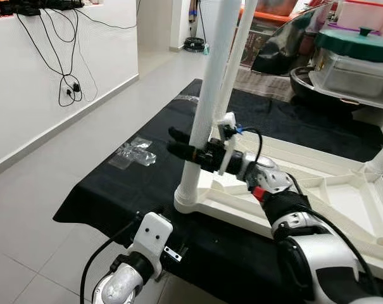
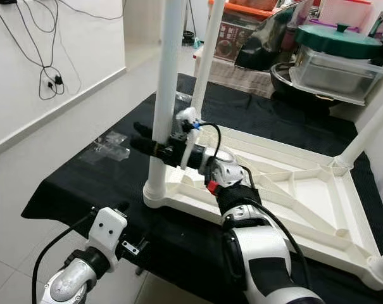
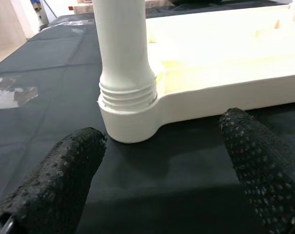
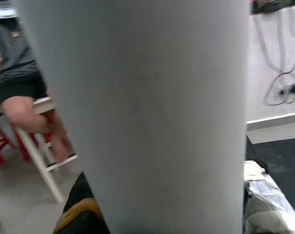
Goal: Building children table
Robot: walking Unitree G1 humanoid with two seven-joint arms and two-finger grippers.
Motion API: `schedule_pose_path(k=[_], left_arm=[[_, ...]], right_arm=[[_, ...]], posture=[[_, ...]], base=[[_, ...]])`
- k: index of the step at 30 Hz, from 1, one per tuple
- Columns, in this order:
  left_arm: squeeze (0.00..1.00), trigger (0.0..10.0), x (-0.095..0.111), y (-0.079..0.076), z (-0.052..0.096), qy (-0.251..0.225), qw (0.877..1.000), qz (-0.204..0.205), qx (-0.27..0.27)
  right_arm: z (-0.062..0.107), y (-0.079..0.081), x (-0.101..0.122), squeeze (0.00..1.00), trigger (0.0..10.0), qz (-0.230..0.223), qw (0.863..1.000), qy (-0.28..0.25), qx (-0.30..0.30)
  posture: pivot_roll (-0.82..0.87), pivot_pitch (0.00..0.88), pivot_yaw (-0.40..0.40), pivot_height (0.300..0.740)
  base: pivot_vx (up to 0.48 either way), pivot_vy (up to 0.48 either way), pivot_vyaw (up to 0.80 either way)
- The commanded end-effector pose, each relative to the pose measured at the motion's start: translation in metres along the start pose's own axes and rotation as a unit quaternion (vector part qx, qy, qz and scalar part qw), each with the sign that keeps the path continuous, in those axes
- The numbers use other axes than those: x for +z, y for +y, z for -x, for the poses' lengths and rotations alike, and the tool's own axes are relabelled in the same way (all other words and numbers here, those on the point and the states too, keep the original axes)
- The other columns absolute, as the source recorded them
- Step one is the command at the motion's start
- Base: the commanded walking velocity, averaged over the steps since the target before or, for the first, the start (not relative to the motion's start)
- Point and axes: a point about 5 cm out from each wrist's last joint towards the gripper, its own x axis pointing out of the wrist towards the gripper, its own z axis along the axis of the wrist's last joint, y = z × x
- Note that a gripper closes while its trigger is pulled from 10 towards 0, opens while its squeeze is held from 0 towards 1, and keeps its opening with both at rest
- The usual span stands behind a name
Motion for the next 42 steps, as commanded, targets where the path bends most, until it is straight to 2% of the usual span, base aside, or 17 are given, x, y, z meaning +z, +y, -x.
schedule_pose_path(k=[1, 4, 6, 7, 8, 9, 11, 18, 19, 23, 24, 30, 31, 32, 36, 40, 42], left_arm=[[0.0, 10.0, -0.005, -0.002, 0.001, 0.009, 1.0, 0.001, -0.005], [0.0, 10.0, -0.005, -0.002, 0.001, 0.008, 1.0, 0.002, -0.006], [0.0, 10.0, -0.004, -0.002, 0.001, 0.008, 1.0, 0.002, -0.007], [0.0, 10.0, -0.004, -0.002, 0.001, 0.008, 1.0, 0.002, -0.007], [0.0, 10.0, -0.004, -0.002, 0.0, 0.009, 1.0, 0.002, -0.008], [0.0, 10.0, -0.004, -0.002, 0.0, 0.009, 1.0, 0.002, -0.008], [0.0, 10.0, -0.004, -0.002, 0.0, 0.008, 1.0, 0.001, -0.009], [0.0, 10.0, -0.004, -0.002, 0.0, 0.008, 1.0, 0.0, -0.008], [0.0, 10.0, -0.004, -0.002, 0.0, 0.007, 1.0, -0.001, -0.007], [0.0, 10.0, -0.003, -0.002, 0.0, 0.006, 1.0, -0.001, -0.007], [0.0, 10.0, -0.003, -0.002, 0.0, 0.006, 1.0, 0.0, -0.007], [0.0, 10.0, -0.003, -0.002, -0.001, 0.005, 1.0, 0.001, -0.007], [0.0, 10.0, -0.003, -0.002, -0.001, 0.006, 1.0, 0.001, -0.007], [0.0, 10.0, -0.003, -0.002, -0.001, 0.006, 1.0, 0.001, -0.007], [0.0, 10.0, -0.002, -0.002, -0.002, 0.005, 1.0, 0.002, -0.007], [0.0, 10.0, -0.002, -0.002, -0.001, 0.005, 1.0, 0.002, -0.007], [0.0, 10.0, -0.002, -0.002, -0.001, 0.005, 1.0, 0.001, -0.007]], right_arm=[[0.003, -0.003, -0.003, 0.0, 0.0, -0.029, 0.999, -0.027, -0.024], [0.008, -0.013, -0.004, 0.0, 0.0, -0.015, 0.992, -0.039, -0.117], [0.016, -0.027, -0.005, 0.0, 0.0, 0.007, 0.963, -0.04, -0.266], [0.021, -0.033, -0.007, 0.0, 0.0, 0.021, 0.942, -0.034, -0.334], [0.038, -0.044, -0.011, 0.0, 0.0, 0.032, 0.887, -0.029, -0.459], [0.038, -0.044, -0.011, 0.0, 0.0, 0.032, 0.887, -0.029, -0.459], [0.066, -0.052, -0.017, 0.0, 0.0, 0.045, 0.79, -0.022, -0.611], [0.073, -0.044, -0.026, 0.0, 0.0, 0.048, 0.73, -0.012, -0.681], [0.068, -0.042, -0.026, 0.0, 2.1, 0.048, 0.733, -0.011, -0.679], [0.061, -0.039, -0.026, 0.0, 2.1, 0.047, 0.735, -0.015, -0.676], [0.049, -0.039, -0.02, 1.0, 10.0, 0.043, 0.771, -0.04, -0.635], [0.034, -0.04, -0.006, 1.0, 10.0, 0.003, 0.845, -0.094, -0.527], [0.033, -0.042, -0.003, 0.0, 10.0, -0.041, 0.887, -0.101, -0.448], [0.033, -0.042, -0.003, 0.0, 10.0, -0.041, 0.887, -0.101, -0.448], [0.03, -0.028, -0.001, 0.0, 10.0, -0.093, 0.969, -0.083, -0.214], [0.03, -0.023, 0.002, 0.0, 10.0, -0.09, 0.981, -0.08, -0.151], [0.031, -0.011, 0.01, 0.0, 10.0, -0.091, 0.993, -0.076, -0.026]], posture=[[0.08, 0.029, -0.123, 0.74], [0.07, 0.031, -0.124, 0.74], [0.07, 0.033, -0.118, 0.74], [0.07, 0.035, -0.117, 0.74], [0.06, 0.037, -0.112, 0.74], [0.06, 0.037, -0.112, 0.74], [0.06, 0.038, -0.114, 0.74], [0.07, 0.041, -0.117, 0.74], [0.07, 0.042, -0.117, 0.74], [0.07, 0.042, -0.117, 0.74], [0.06, 0.041, -0.116, 0.74], [0.06, 0.04, -0.118, 0.74], [0.06, 0.044, -0.118, 0.74], [0.06, 0.044, -0.118, 0.74], [0.07, 0.041, -0.123, 0.74], [0.07, 0.042, -0.123, 0.74], [0.07, 0.049, -0.123, 0.74]], base=[[0.0, 0.0, 0.0], [0.0, 0.0, 0.0], [0.0, 0.0, 0.0], [0.0, 0.0, 0.0], [0.0, 0.0, 0.0], [0.0, 0.0, 0.0], [0.0, 0.0, 0.0], [0.0, 0.0, 0.0], [0.0, 0.0, 0.0], [0.0, 0.0, 0.0], [0.0, 0.0, 0.0], [0.0, 0.0, 0.0], [0.0, 0.0, 0.0], [0.0, 0.0, 0.0], [0.0, 0.0, 0.0], [0.0, 0.0, 0.0], [0.0, 0.0, 0.0]])
